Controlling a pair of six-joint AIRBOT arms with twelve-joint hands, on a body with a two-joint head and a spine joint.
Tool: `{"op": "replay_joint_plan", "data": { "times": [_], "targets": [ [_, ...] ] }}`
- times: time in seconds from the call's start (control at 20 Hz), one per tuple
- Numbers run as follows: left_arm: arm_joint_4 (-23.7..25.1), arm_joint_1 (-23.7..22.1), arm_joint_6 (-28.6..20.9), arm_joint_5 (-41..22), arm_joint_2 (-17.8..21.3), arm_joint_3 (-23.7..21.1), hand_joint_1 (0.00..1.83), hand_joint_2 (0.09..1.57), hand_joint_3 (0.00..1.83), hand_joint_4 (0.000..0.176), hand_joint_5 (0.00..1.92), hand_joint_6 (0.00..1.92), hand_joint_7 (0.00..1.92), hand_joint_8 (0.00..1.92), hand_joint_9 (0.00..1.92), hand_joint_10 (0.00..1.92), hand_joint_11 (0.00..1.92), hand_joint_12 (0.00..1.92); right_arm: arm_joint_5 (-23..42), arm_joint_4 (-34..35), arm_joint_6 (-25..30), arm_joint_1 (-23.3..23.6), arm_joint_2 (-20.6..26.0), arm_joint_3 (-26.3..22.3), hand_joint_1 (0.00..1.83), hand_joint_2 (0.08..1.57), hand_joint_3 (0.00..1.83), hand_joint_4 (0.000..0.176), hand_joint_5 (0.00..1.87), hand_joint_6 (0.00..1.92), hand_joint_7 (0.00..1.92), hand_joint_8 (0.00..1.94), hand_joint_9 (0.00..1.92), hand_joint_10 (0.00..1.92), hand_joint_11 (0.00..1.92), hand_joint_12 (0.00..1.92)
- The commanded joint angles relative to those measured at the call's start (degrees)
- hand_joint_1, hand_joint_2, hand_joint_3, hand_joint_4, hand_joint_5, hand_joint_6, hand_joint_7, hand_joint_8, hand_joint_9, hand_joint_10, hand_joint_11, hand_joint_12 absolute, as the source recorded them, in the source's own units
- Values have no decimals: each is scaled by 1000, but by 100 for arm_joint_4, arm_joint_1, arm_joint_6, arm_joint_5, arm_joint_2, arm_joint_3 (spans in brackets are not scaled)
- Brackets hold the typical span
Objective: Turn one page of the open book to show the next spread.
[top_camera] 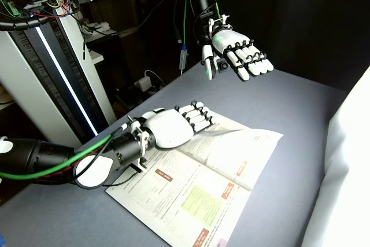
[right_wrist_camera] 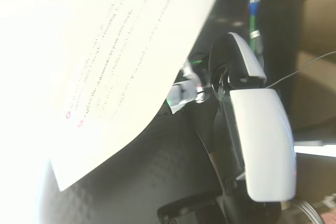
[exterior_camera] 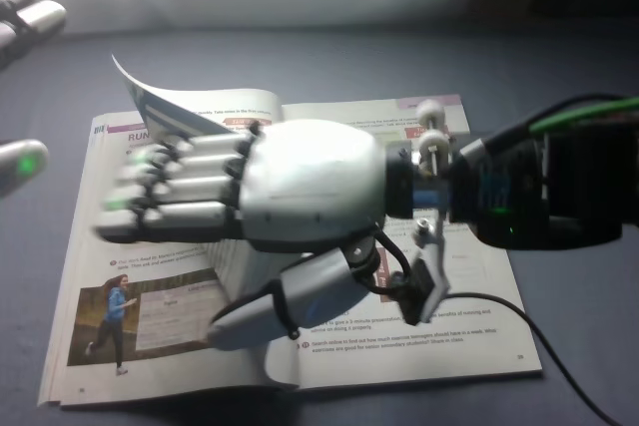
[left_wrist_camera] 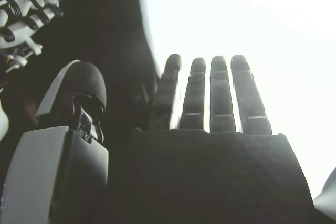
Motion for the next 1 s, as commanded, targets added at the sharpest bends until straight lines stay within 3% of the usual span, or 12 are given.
{"op": "replay_joint_plan", "data": {
  "times": [0.0,0.05,0.1,0.35,0.5,0.6,0.65,0.95],
  "targets": [
    [-237,16,31,-826,95,-24,0,1381,0,49,68,7,0,0,0,0,0,0,854,240,78,44,55,-75,0,1237,0,4,0,0,0,0,0,0,0,0],
    [-319,104,40,-911,112,-47,0,1384,0,41,61,3,0,0,0,0,0,0,1065,260,106,68,135,-159,0,1244,0,0,36,15,0,0,0,0,0,0],
    [-371,151,44,-964,116,-59,0,1385,0,46,59,2,0,0,0,0,0,0,1168,263,108,91,191,-212,0,1260,1,0,114,18,76,6,29,7,8,7],
    [-472,295,45,-1052,116,-113,0,1377,0,41,75,7,0,0,0,0,0,0,1691,386,112,196,695,-567,0,1273,3,0,0,0,10,4,4,1,0,0],
    [-453,317,45,-1033,106,-148,0,1352,0,50,85,11,0,0,0,0,0,0,1685,495,99,196,1070,-789,0,1273,3,0,0,0,11,3,4,1,0,0],
    [-410,351,44,-1004,71,-160,0,1341,0,25,107,17,0,0,0,0,0,0,1625,651,10,155,1295,-895,0,1274,2,0,0,0,11,3,4,1,0,0],
    [-359,356,42,-973,40,-160,0,1390,8,0,127,24,0,0,0,0,0,0,1585,750,-30,63,1522,-948,0,1272,1,0,0,0,12,3,4,1,0,0],
    [-116,356,-66,-869,-89,-140,0,1362,0,10,33,0,0,0,0,0,0,0,1088,1354,-334,-485,2449,-1271,0,1270,1,0,0,0,0,0,0,0,0,0]
  ]
}}
